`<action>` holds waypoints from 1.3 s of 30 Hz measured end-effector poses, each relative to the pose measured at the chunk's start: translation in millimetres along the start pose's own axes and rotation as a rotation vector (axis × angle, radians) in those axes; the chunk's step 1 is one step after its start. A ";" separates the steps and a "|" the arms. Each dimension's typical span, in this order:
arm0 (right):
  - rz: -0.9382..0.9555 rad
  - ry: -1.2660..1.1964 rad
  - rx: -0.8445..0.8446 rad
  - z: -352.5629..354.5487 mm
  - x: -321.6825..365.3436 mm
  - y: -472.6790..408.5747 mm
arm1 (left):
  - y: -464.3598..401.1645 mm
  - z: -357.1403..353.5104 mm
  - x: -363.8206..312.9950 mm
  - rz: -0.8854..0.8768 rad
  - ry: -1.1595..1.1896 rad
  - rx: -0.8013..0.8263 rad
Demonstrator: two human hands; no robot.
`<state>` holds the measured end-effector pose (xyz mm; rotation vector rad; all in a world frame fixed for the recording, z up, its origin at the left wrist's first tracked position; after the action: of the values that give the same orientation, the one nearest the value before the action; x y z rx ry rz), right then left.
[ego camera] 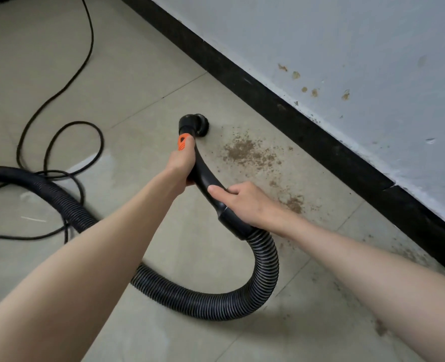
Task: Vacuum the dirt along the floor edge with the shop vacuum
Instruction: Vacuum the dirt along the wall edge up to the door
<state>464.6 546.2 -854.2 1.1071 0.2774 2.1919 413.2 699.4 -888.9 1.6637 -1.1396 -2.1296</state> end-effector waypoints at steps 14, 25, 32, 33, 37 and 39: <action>0.059 0.020 0.115 -42.9 -12.3 53.1 | 51.7 43.7 54.4 0.056 0.088 -0.081; 0.023 0.023 0.053 -17.4 -35.0 54.5 | 56.3 2.2 48.3 0.047 0.053 -0.013; -0.023 -0.006 0.033 2.5 -40.0 34.2 | 42.4 -22.0 29.0 0.025 0.036 0.018; -0.025 -0.016 0.035 5.3 -40.7 30.5 | 39.4 -25.0 25.5 0.021 0.031 0.020; -0.051 -0.083 0.038 13.4 -45.2 18.6 | 28.7 -40.6 15.5 0.014 0.022 0.045; -0.065 -0.127 0.040 16.3 -51.6 14.7 | 25.7 -49.4 13.4 0.014 0.016 0.051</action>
<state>492.5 500.3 -870.3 1.2369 0.2979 2.0572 445.5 652.3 -884.6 1.6859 -1.2065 -2.0924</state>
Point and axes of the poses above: each hand's wrist, its own y-axis away from the middle knuckle, its own z-axis out of the back of the hand, x = y × z, the point moved 4 cm from there along -y, towards the middle knuckle, and after that the axes turned 12 degrees about y, right-handed, at the moved point
